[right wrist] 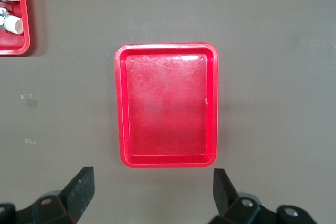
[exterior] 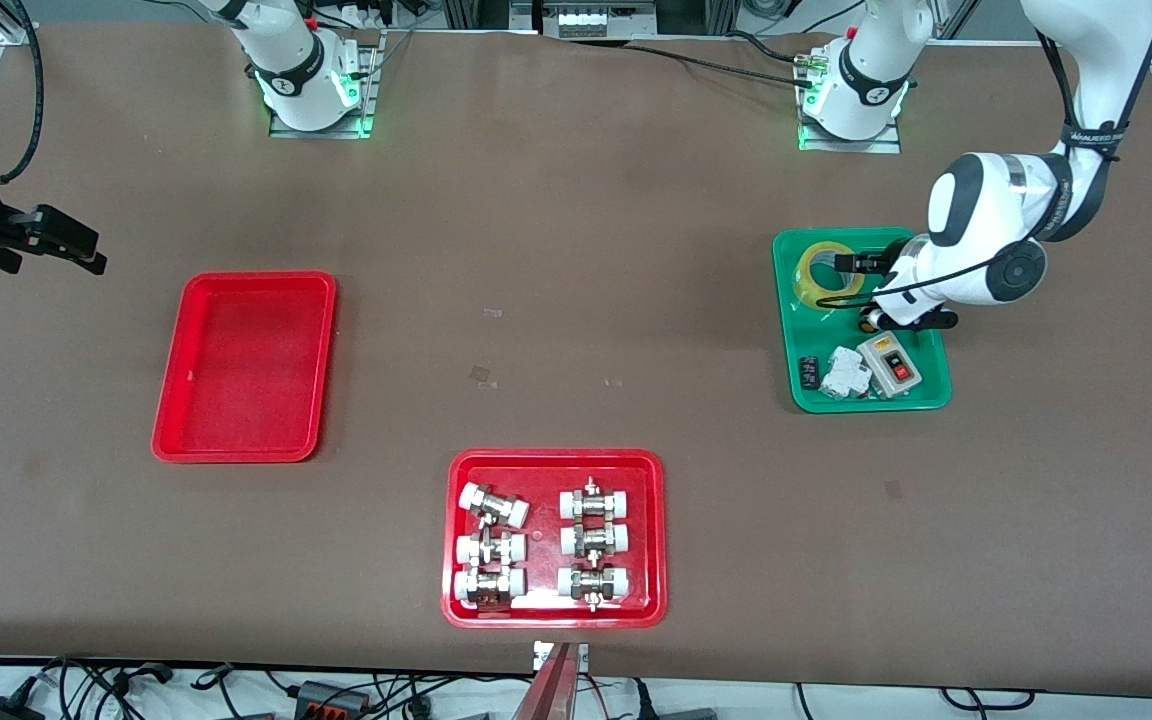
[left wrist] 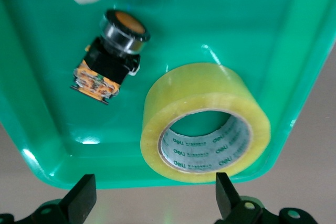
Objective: Left arm passes tape to right arm into tray
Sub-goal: 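Lower the left gripper onto the yellow tape roll and grasp it, then lift the tape with the left gripper while the right gripper rises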
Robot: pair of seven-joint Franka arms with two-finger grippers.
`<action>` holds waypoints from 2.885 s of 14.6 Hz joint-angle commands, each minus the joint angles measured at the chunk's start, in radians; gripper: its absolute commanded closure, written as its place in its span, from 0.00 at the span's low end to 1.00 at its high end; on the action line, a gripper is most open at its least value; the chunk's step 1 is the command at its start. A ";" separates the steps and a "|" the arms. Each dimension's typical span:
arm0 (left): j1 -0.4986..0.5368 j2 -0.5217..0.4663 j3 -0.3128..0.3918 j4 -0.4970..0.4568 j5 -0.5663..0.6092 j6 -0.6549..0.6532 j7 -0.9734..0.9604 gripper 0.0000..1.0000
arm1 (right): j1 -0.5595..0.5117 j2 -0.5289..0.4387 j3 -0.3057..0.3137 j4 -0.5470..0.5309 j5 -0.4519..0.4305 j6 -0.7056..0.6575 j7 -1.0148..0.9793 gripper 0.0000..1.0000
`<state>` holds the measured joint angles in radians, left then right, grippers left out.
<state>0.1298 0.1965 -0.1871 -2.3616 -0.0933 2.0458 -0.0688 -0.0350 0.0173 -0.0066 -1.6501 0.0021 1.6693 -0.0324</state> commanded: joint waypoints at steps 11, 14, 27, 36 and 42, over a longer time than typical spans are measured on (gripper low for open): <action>0.033 0.084 -0.008 -0.008 -0.025 0.065 0.015 0.55 | -0.013 0.016 0.007 0.006 -0.005 0.056 -0.003 0.00; 0.031 0.084 -0.008 -0.005 -0.039 0.059 0.012 0.66 | -0.013 0.026 0.008 0.004 -0.005 0.055 -0.009 0.00; 0.025 0.073 -0.025 0.118 -0.040 -0.069 0.018 0.84 | 0.013 0.023 0.010 0.007 -0.005 0.053 0.002 0.00; -0.028 0.080 -0.060 0.525 -0.181 -0.511 0.006 0.89 | 0.167 0.073 0.010 0.023 0.106 -0.029 0.003 0.00; -0.182 0.084 -0.094 0.777 -0.512 -0.650 -0.204 0.96 | 0.170 0.180 0.008 0.045 0.150 -0.052 -0.027 0.00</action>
<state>0.0016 0.2717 -0.2806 -1.6737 -0.5127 1.4353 -0.2031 0.1366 0.1603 0.0089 -1.6436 0.1330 1.6455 -0.0332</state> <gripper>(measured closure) 0.784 0.000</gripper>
